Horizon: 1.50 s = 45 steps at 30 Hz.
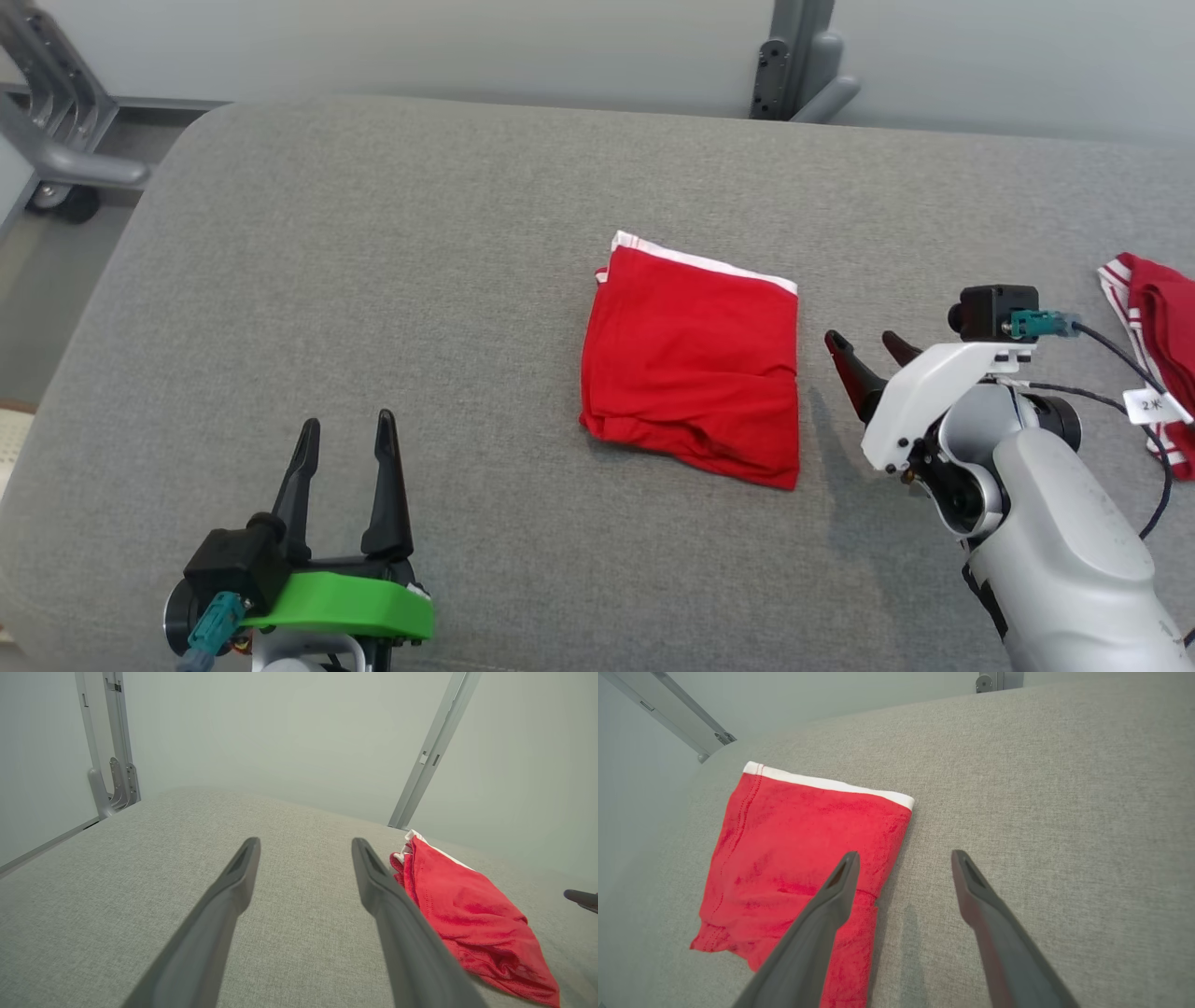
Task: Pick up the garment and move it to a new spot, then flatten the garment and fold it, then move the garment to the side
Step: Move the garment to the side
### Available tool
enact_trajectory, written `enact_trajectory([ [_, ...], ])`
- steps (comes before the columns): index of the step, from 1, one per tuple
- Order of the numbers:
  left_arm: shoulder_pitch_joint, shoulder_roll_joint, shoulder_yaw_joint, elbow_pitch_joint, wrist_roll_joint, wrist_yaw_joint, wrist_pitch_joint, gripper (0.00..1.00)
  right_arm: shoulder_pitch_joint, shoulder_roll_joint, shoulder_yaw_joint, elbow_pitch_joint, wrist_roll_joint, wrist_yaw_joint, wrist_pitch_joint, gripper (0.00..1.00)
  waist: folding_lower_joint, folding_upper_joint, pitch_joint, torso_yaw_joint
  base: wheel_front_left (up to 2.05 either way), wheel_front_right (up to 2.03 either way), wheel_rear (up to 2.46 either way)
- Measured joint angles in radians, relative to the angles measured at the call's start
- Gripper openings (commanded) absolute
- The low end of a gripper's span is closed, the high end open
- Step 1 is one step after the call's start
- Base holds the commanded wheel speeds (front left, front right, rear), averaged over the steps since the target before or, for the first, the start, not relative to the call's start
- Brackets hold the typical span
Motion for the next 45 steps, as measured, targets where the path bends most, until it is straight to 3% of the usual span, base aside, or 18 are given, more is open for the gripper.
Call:
enact_trajectory([
  [5, -0.015, 0.0, -0.014, 0.001, -0.011, 0.003, 0.0, 1.0, -0.071, -0.039, 0.057, 0.092, 0.129, 0.0, 0.118, 1.0, 0.0, 0.0, 0.036, 0.06, 0.0, 0.0, 0.0],
  [14, -0.025, 0.0, -0.018, 0.001, -0.018, 0.004, 0.0, 1.0, -0.102, -0.068, 0.118, 0.159, 0.247, 0.0, 0.171, 1.0, 0.0, 0.0, 0.08, 0.118, 0.0, 0.0, 0.0],
  [15, -0.026, 0.0, -0.017, 0.002, -0.018, 0.004, 0.0, 1.0, -0.11, -0.07, 0.125, 0.165, 0.255, 0.0, 0.17, 0.95, 0.0, 0.0, 0.084, 0.121, 0.0, 0.0, 0.0],
  [17, -0.029, 0.0, -0.014, 0.001, -0.018, 0.004, 0.0, 1.0, -0.123, -0.071, 0.143, 0.175, 0.268, 0.0, 0.161, 0.48, 0.0, 0.0, 0.093, 0.126, 0.0, 0.0, 0.0],
  [18, -0.032, 0.0, -0.013, 0.001, -0.018, 0.004, 0.0, 1.0, -0.13, -0.071, 0.152, 0.179, 0.276, 0.0, 0.157, 0.35, 0.0, 0.0, 0.097, 0.127, 0.0, 0.0, 0.0],
  [20, -0.038, 0.0, -0.012, 0.0, -0.018, 0.004, 0.0, 1.0, -0.143, -0.072, 0.174, 0.186, 0.281, 0.0, 0.135, 0.0, 0.0, 0.0, 0.103, 0.125, 0.0, 0.0, 0.0],
  [27, -0.049, 0.0, -0.016, -0.005, -0.016, 0.005, 0.0, 1.0, -0.173, -0.09, 0.254, 0.199, 0.319, 0.0, 0.09, 0.0, 0.0, 0.0, 0.113, 0.096, 0.0, 0.0, 0.0],
  [33, -0.052, 0.0, -0.019, -0.013, -0.001, 0.004, 0.0, 1.0, -0.18, -0.15, 0.332, 0.151, 0.349, 0.001, 0.082, 0.0, 0.0, 0.0, 0.116, 0.044, 0.0, 0.0, 0.0],
  [45, -0.092, 0.0, -0.019, -0.015, 0.042, -0.015, 0.0, 1.0, -0.194, -0.262, 0.416, 0.027, 0.387, 0.0, 0.088, 0.0, 0.0, 0.0, 0.125, -0.152, 0.0, 0.0, 0.0],
])
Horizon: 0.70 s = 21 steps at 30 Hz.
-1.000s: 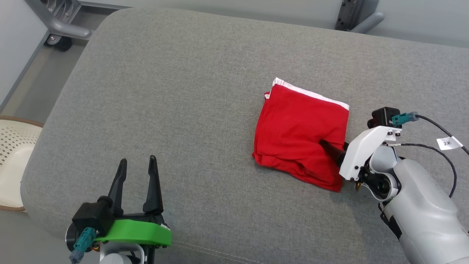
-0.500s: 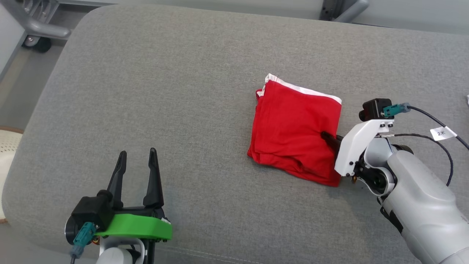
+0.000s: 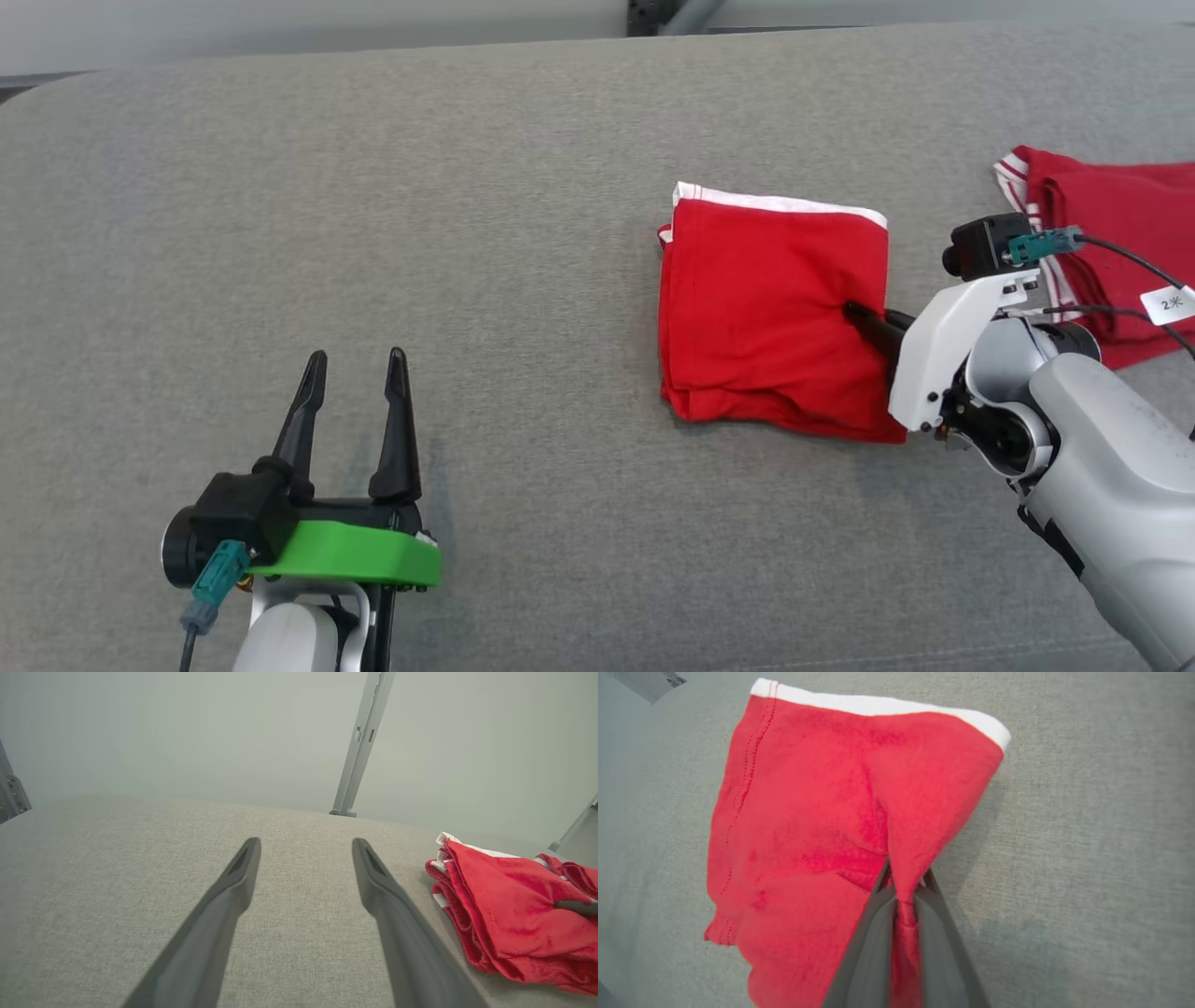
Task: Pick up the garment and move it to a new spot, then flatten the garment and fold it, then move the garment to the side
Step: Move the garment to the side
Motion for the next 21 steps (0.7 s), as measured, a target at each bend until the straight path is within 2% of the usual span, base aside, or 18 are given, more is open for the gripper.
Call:
enact_trajectory([
  [5, -0.023, 0.0, 0.004, 0.008, 0.012, -0.015, 0.0, 1.0, -0.013, -0.012, -0.003, -0.013, 0.009, 0.0, -0.011, 0.0, 0.0, 0.0, 0.009, -0.107, 0.0, 0.0, 0.0],
  [13, -0.072, 0.011, -0.008, 0.027, 0.043, -0.027, 0.0, 1.0, -0.046, 0.023, 0.008, 0.002, 0.009, 0.0, -0.039, 0.0, 0.0, 0.0, 0.036, -0.269, 0.0, 0.0, 0.0],
  [17, -0.089, 0.015, -0.013, 0.037, 0.046, -0.031, 0.0, 1.0, -0.061, 0.027, 0.015, 0.012, 0.009, 0.0, -0.053, 0.0, 0.0, 0.0, 0.057, -0.326, 0.0, 0.0, 0.0],
  [21, -0.095, 0.018, -0.013, 0.047, 0.046, -0.035, 0.0, 1.0, -0.081, 0.017, 0.027, 0.011, 0.006, 0.0, -0.058, 0.0, 0.0, 0.0, 0.084, -0.35, 0.0, 0.0, 0.0],
])
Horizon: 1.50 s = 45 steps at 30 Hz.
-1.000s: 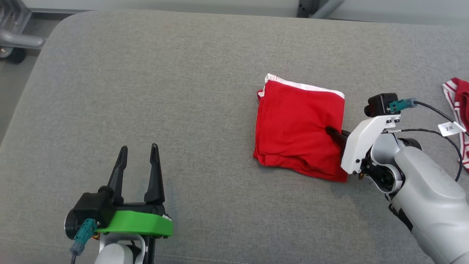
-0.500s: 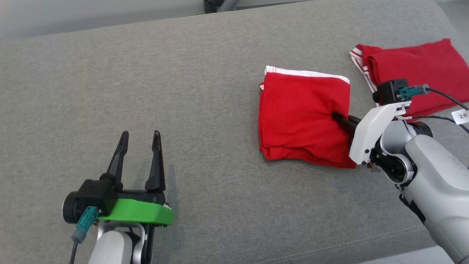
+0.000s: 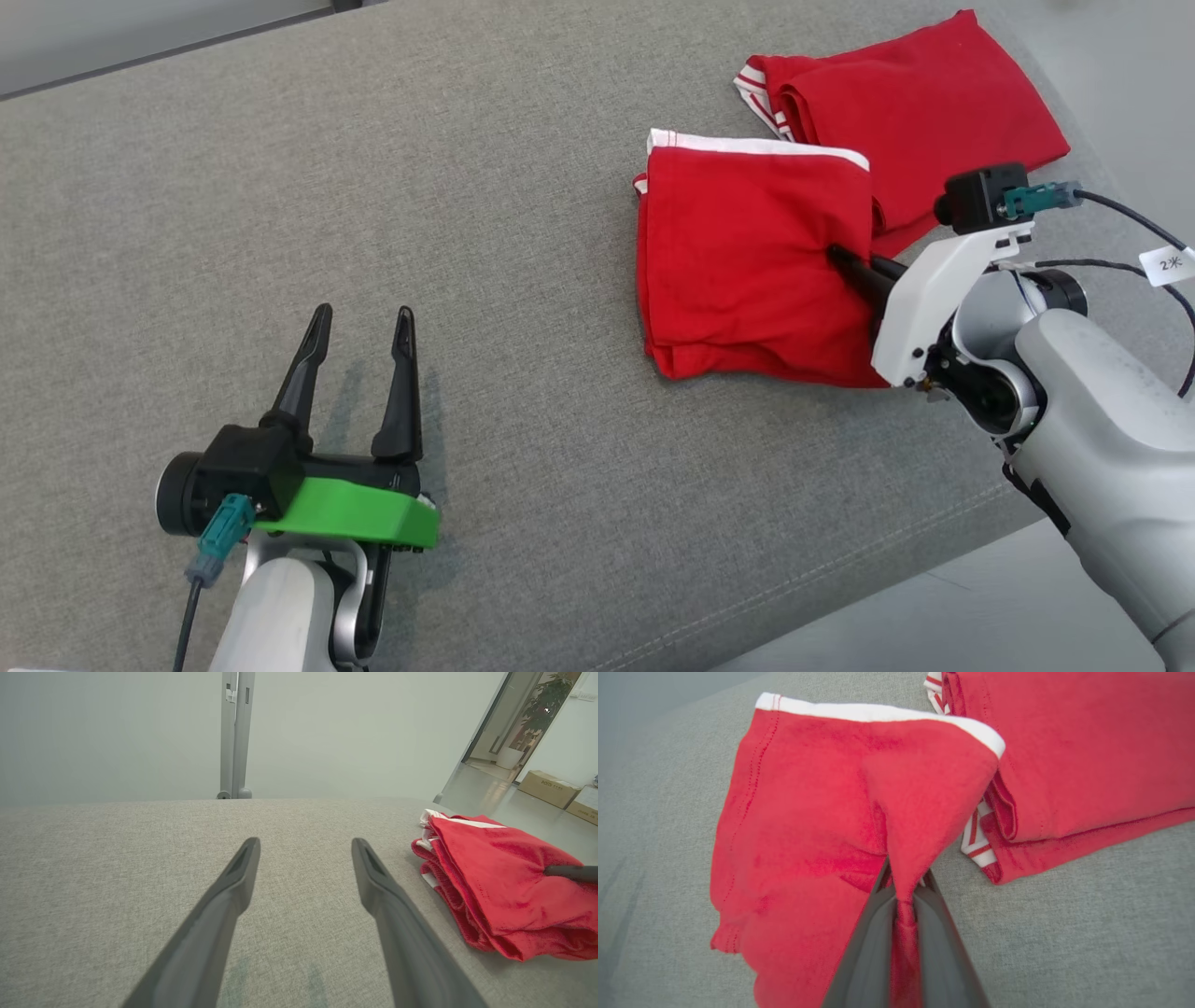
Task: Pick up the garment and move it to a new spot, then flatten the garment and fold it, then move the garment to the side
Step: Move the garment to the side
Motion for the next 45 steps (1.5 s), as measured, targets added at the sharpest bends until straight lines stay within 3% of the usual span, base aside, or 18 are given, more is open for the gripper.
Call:
enact_trajectory([
  [24, 0.001, -0.007, -0.003, -0.008, 0.0, 0.0, 0.0, 1.0, -0.218, -0.262, 0.002, 0.007, -0.126, 0.0, 0.161, 0.0, -0.0001, 0.0, 0.03, 0.104, 0.0, 0.0, 0.0],
  [33, -0.019, -0.004, -0.026, -0.011, 0.012, -0.012, 0.0, 1.0, -0.279, -0.312, -0.009, 0.141, -0.218, 0.0, 0.143, 0.0, 0.0, 0.0, 0.068, 0.16, 0.0, 0.0, 0.0],
  [45, -0.042, 0.002, -0.056, -0.01, 0.021, -0.013, 0.001, 1.0, -0.338, -0.316, -0.021, 0.34, -0.311, 0.0, 0.039, 0.0, 0.0, 0.0, 0.135, 0.242, 0.0, 0.0, 0.0],
])
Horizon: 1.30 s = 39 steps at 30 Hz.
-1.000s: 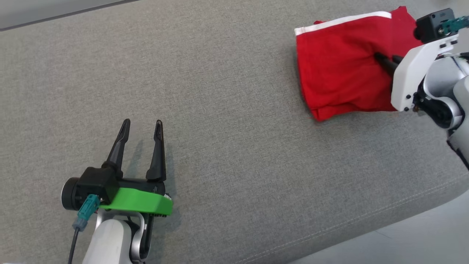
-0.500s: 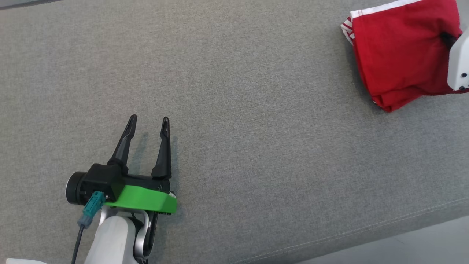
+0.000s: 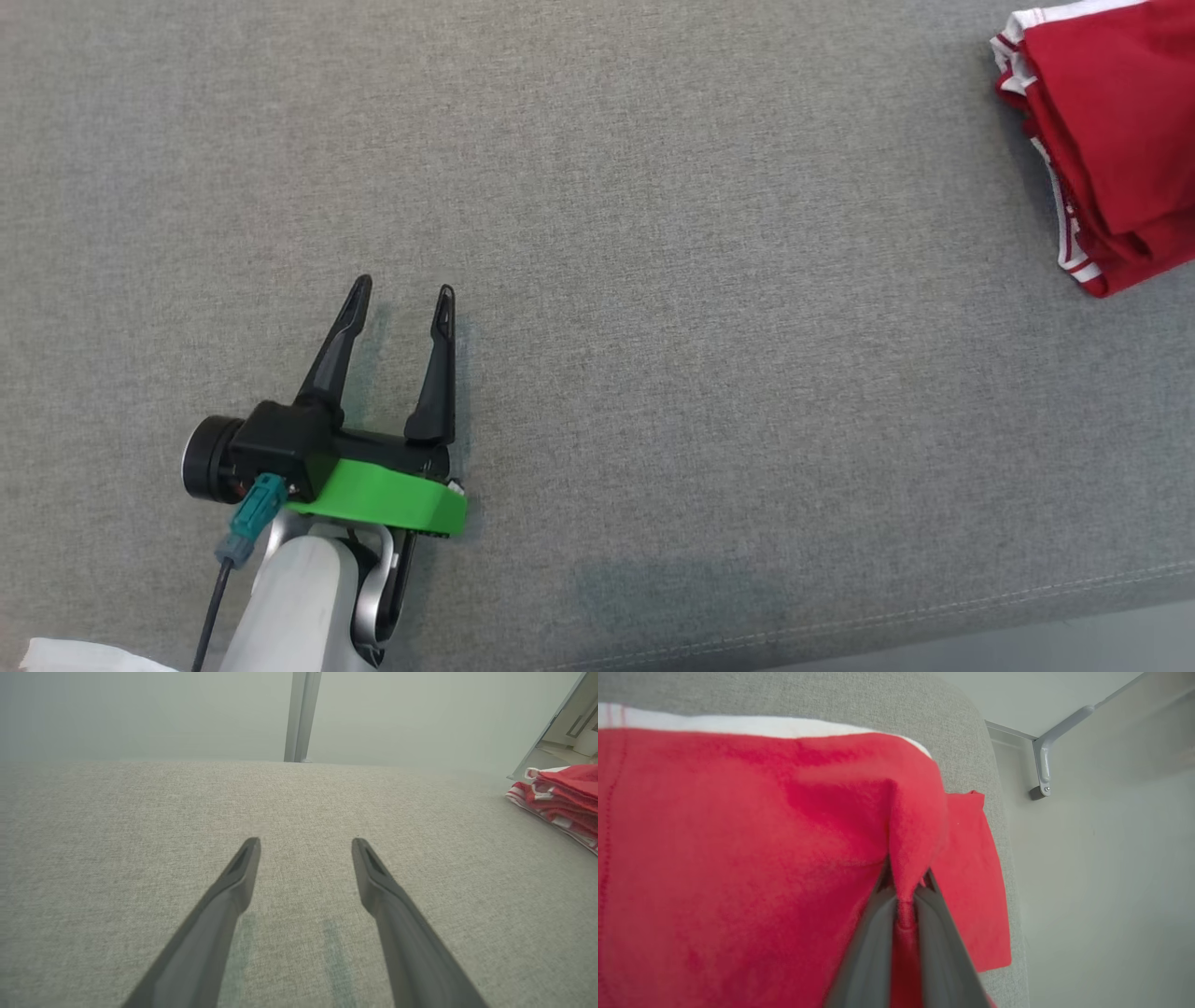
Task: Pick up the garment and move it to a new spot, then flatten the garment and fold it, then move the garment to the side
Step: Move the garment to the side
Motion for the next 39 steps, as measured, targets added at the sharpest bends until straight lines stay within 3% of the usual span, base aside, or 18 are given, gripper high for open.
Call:
enact_trajectory([
  [5, 0.0, 0.005, -0.004, -0.002, 0.0, 0.002, 0.0, 1.0, -0.018, 0.006, -0.016, 0.083, -0.059, 0.0, -0.054, 0.0, -0.0001, 0.0, 0.018, 0.015, 0.0, 0.0, 0.0],
  [6, 0.0, 0.006, -0.005, -0.003, 0.0, 0.004, 0.002, 1.0, -0.023, 0.009, -0.02, 0.097, -0.069, 0.0, -0.062, 0.19, 0.0, 0.0, 0.019, 0.014, 0.0, 0.0, 0.0],
  [7, 0.0, 0.007, -0.005, -0.005, 0.0, 0.006, 0.004, 1.0, -0.028, 0.014, -0.028, 0.111, -0.078, 0.001, -0.081, 0.47, 0.0, 0.0, 0.019, 0.013, 0.0, 0.0, 0.0],
  [8, 0.0, 0.009, -0.006, -0.006, 0.0, 0.006, 0.004, 1.0, -0.036, 0.016, -0.03, 0.124, -0.094, 0.001, -0.095, 1.0, 0.0, 0.0, 0.019, 0.01, 0.0, 0.0, 0.0],
  [25, 0.0, 0.027, -0.015, -0.019, -0.002, 0.02, 0.022, 1.0, -0.097, 0.084, -0.092, 0.249, -0.216, 0.0, -0.348, 1.0, -0.0001, 0.0, 0.0, -0.026, 0.0, 0.0, 0.0],
  [32, 0.0, 0.034, -0.003, -0.017, -0.009, 0.031, 0.016, 1.0, -0.118, 0.157, -0.124, 0.224, -0.207, 0.0, -0.474, 1.0, -0.0001, 0.0, -0.051, -0.035, 0.0, 0.0, 0.0],
  [39, 0.014, 0.031, 0.035, 0.001, -0.032, 0.057, 0.005, 1.0, -0.063, 0.239, -0.133, 0.128, -0.177, 0.0, -0.533, 1.0, -0.0001, 0.0, -0.13, -0.041, 0.0, 0.0, 0.0],
])
